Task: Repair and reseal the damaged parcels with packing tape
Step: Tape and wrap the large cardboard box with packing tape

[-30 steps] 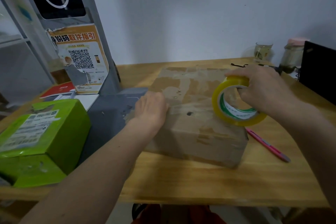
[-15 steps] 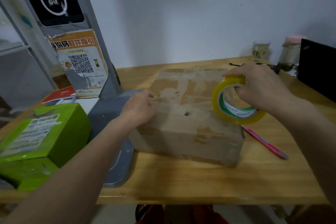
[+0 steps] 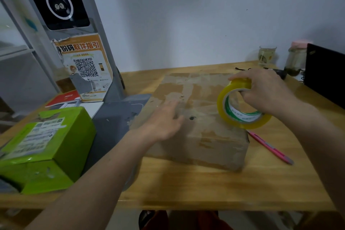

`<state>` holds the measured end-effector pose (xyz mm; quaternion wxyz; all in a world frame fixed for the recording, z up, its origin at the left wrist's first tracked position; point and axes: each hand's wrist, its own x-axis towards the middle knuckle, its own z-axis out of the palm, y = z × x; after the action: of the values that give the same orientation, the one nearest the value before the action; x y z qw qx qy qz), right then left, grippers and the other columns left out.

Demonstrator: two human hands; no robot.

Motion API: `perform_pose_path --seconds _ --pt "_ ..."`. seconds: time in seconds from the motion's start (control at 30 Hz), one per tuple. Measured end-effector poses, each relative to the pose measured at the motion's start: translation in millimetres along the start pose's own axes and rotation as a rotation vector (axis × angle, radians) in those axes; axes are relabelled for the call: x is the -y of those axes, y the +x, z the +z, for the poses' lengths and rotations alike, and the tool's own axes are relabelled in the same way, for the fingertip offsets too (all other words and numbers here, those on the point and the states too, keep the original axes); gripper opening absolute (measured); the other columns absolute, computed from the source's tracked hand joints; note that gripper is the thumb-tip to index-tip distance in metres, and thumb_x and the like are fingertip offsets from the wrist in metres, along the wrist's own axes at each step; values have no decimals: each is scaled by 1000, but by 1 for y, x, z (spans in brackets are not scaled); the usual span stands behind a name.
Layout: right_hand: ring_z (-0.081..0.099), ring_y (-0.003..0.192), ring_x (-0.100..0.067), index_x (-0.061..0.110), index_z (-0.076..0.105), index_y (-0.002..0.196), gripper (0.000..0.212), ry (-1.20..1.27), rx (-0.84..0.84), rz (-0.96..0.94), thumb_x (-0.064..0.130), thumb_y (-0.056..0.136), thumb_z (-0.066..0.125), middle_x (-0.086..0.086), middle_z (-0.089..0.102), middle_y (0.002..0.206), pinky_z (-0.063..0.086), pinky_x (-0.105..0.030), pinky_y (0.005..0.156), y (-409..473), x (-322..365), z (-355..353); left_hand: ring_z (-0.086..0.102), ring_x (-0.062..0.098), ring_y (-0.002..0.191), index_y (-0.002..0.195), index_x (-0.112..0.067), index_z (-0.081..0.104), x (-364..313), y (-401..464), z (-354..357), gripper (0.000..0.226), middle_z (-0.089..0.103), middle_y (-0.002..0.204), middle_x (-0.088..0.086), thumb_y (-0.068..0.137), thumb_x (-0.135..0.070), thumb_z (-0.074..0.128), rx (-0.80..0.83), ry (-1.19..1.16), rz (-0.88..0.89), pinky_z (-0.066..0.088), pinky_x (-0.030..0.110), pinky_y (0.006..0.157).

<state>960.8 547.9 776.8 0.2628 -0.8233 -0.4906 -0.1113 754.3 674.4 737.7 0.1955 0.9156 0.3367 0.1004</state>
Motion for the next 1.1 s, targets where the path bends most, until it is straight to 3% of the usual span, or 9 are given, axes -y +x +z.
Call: perform_pose_path --seconds 0.17,0.27,0.33,0.6,0.73,0.9,1.0,1.1 --pt "59 103 -25 35 66 115 40 60 12 -5 9 84 63 -2 59 131 51 -35 76 6 -1 -8 -3 11 150 157 -22 -2 10 1 10 71 -6 164 -7 101 -54 28 190 178 -16 7 34 121" --pt "62 73 -18 31 67 114 37 47 78 -26 8 86 63 -3 63 122 53 -34 65 8 2 -14 -8 9 149 155 -19 -7 11 -1 10 80 -12 163 -6 97 -64 24 195 240 -29 2 33 122" --pt "59 66 -14 30 68 114 36 25 133 -29 8 86 62 -2 65 114 52 -32 61 7 3 -16 -9 9 149 155 -18 -9 12 -3 10 86 -14 163 -5 93 -69 23 190 250 -38 2 33 122" --pt "60 70 -23 18 73 96 21 53 184 2 7 85 58 -5 67 81 54 -38 63 16 9 -30 -8 8 149 156 -24 -6 15 -2 9 87 -11 163 -8 91 -72 25 169 244 -25 3 35 122" --pt "60 69 -21 23 71 99 24 13 191 -19 7 85 58 -3 66 82 53 -34 58 12 9 -27 -8 8 149 156 -30 -4 16 -1 10 83 -12 162 -11 91 -72 26 167 236 -26 4 37 121" --pt "58 82 -21 20 72 98 25 -7 171 -39 5 84 58 0 63 90 51 -37 73 4 5 -20 -8 10 150 155 -38 0 15 -1 9 76 -10 163 -11 91 -73 25 190 241 -30 4 40 121" --pt "58 77 -19 26 71 103 31 -31 180 -62 5 84 59 2 61 89 52 -35 68 3 9 -20 -7 12 150 153 -44 9 13 -1 7 70 -8 163 -11 91 -72 26 213 231 -37 5 42 120" --pt "61 82 -19 34 69 109 40 -38 213 -90 5 83 59 2 67 102 56 -38 71 2 16 -19 -7 13 150 152 -44 13 14 1 7 70 -6 164 -10 90 -73 27 216 219 -40 5 43 121"
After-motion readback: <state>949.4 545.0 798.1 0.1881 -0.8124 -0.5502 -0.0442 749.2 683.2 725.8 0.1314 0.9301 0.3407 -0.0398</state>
